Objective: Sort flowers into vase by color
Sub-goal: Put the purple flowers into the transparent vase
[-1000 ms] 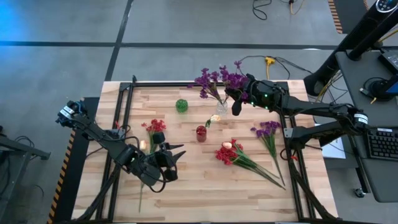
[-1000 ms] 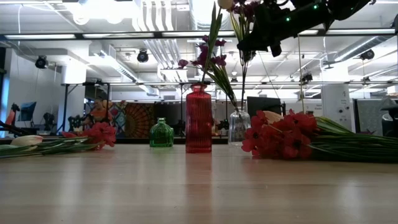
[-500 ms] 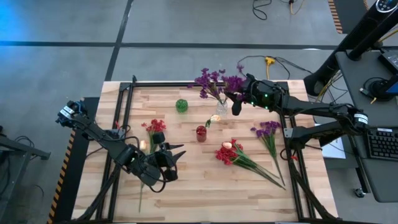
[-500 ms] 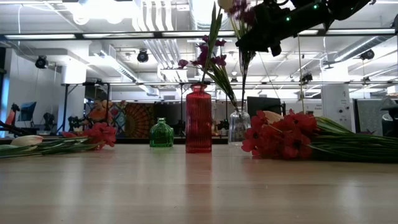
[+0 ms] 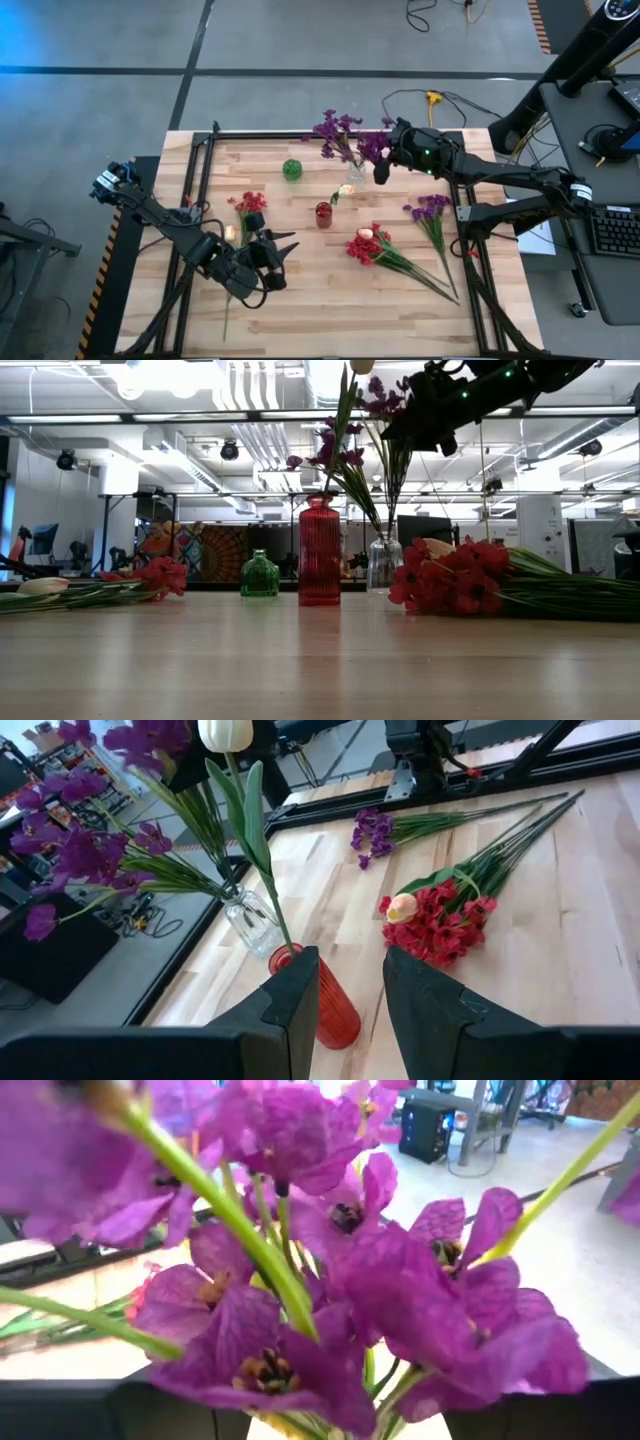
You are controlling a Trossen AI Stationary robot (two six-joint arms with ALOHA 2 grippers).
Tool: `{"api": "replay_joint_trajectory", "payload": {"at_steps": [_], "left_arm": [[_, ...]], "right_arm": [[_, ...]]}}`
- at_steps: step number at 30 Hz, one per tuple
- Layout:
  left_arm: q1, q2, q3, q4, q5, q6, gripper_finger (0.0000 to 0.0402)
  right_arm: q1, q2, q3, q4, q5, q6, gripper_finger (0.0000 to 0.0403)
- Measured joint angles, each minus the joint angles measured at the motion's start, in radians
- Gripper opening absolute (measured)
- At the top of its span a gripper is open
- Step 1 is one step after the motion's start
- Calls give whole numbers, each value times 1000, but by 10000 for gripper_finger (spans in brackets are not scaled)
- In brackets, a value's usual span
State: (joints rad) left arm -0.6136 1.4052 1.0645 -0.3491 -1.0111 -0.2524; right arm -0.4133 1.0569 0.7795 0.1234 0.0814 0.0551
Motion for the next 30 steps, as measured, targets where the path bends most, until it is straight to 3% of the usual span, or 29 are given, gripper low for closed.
{"api": "replay_joint_trajectory", "payload": {"at_steps": [16,30], "left_arm": [[0,0,0,-157,13,-227,97],[0,0,1,-396,229,-553,97]], "right_arm": [[0,-65,9,-76,-2,12,327],[0,-82,90,-203,-2,6,341]]}}
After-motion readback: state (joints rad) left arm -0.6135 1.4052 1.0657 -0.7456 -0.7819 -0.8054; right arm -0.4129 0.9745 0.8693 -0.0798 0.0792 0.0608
